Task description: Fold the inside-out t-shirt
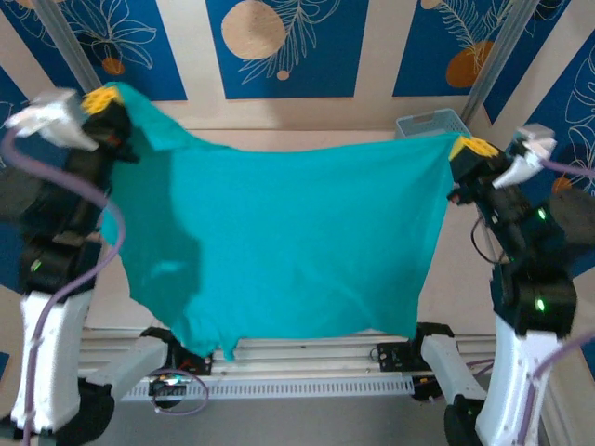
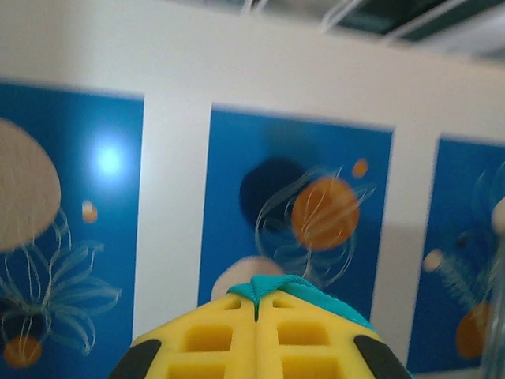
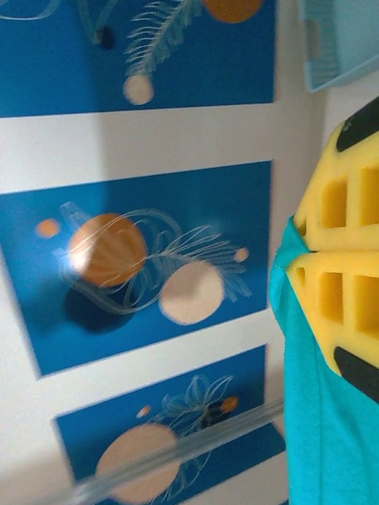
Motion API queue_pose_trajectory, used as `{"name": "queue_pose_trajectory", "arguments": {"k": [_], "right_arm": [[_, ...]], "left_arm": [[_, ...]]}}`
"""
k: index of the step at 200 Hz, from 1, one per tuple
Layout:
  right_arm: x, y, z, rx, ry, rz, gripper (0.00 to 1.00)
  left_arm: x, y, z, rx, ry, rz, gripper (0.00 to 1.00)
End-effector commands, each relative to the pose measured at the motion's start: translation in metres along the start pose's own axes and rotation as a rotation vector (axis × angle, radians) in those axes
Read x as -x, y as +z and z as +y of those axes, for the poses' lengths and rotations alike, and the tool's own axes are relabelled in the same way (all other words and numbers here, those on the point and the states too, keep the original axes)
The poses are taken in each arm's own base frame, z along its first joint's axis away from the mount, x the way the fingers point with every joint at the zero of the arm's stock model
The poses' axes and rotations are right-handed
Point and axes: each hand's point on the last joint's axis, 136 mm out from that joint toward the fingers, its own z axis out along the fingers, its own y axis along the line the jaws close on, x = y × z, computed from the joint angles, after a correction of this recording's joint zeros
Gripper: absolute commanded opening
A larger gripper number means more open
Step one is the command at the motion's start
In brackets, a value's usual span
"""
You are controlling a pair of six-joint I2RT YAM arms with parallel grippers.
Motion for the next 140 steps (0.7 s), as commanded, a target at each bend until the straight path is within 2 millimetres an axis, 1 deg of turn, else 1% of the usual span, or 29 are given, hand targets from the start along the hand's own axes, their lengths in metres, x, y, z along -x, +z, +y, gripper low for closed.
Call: {"name": "queue_pose_trajectory", "arguments": {"k": [1, 18, 21, 22, 29, 35, 49, 53, 61, 65, 76, 90, 95, 101, 111, 125, 133, 140], "right_arm": [[-0.051, 0.060, -0.047, -0.081, 0.009, 0.117, 0.00], [-0.092, 0.104, -0.075, -0.105, 0.026, 0.187, 0.00], [-0.101, 0.113, -0.080, -0.111, 0.031, 0.205, 0.00], [-0.103, 0.115, -0.081, -0.111, 0.031, 0.208, 0.00], [-0.123, 0.136, -0.093, -0.123, 0.040, 0.246, 0.00], [-0.141, 0.153, -0.103, -0.132, 0.044, 0.275, 0.00], [-0.189, 0.199, -0.125, -0.146, 0.074, 0.364, 0.00], [-0.204, 0.212, -0.131, -0.151, 0.082, 0.390, 0.00], [-0.231, 0.237, -0.144, -0.167, 0.102, 0.441, 0.01], [-0.246, 0.248, -0.150, -0.173, 0.112, 0.469, 0.01], [-0.282, 0.275, -0.165, -0.193, 0.141, 0.547, 0.07], [-0.319, 0.299, -0.177, -0.214, 0.169, 0.630, 0.20], [-0.328, 0.305, -0.179, -0.220, 0.168, 0.649, 0.26], [-0.336, 0.309, -0.181, -0.227, 0.166, 0.672, 0.31], [-0.343, 0.312, -0.181, -0.232, 0.155, 0.693, 0.36], [-0.341, 0.308, -0.177, -0.238, 0.144, 0.707, 0.39], [-0.338, 0.301, -0.173, -0.238, 0.141, 0.714, 0.40], [-0.338, 0.292, -0.168, -0.238, 0.148, 0.730, 0.40]], "left_arm": [[-0.078, 0.056, 0.024, 0.099, 0.056, 0.111, 0.00], [-0.145, 0.093, 0.033, 0.121, 0.057, 0.190, 0.00], [-0.154, 0.099, 0.034, 0.123, 0.057, 0.199, 0.00], [-0.161, 0.102, 0.034, 0.124, 0.058, 0.209, 0.00], [-0.190, 0.118, 0.038, 0.130, 0.060, 0.245, 0.00], [-0.218, 0.132, 0.041, 0.136, 0.068, 0.285, 0.00], [-0.284, 0.163, 0.052, 0.163, 0.085, 0.379, 0.00], [-0.300, 0.171, 0.055, 0.169, 0.087, 0.402, 0.00], [-0.337, 0.188, 0.061, 0.178, 0.090, 0.456, 0.02], [-0.355, 0.196, 0.064, 0.182, 0.092, 0.484, 0.07], [-0.402, 0.214, 0.071, 0.194, 0.098, 0.564, 0.26], [-0.452, 0.229, 0.074, 0.188, 0.100, 0.662, 0.46], [-0.464, 0.233, 0.075, 0.187, 0.099, 0.691, 0.50], [-0.474, 0.236, 0.076, 0.190, 0.093, 0.716, 0.55], [-0.483, 0.236, 0.075, 0.188, 0.086, 0.745, 0.60], [-0.480, 0.229, 0.072, 0.182, 0.051, 0.773, 0.64], [-0.473, 0.219, 0.069, 0.187, 0.018, 0.795, 0.66], [-0.467, 0.206, 0.065, 0.191, -0.026, 0.813, 0.67]]}}
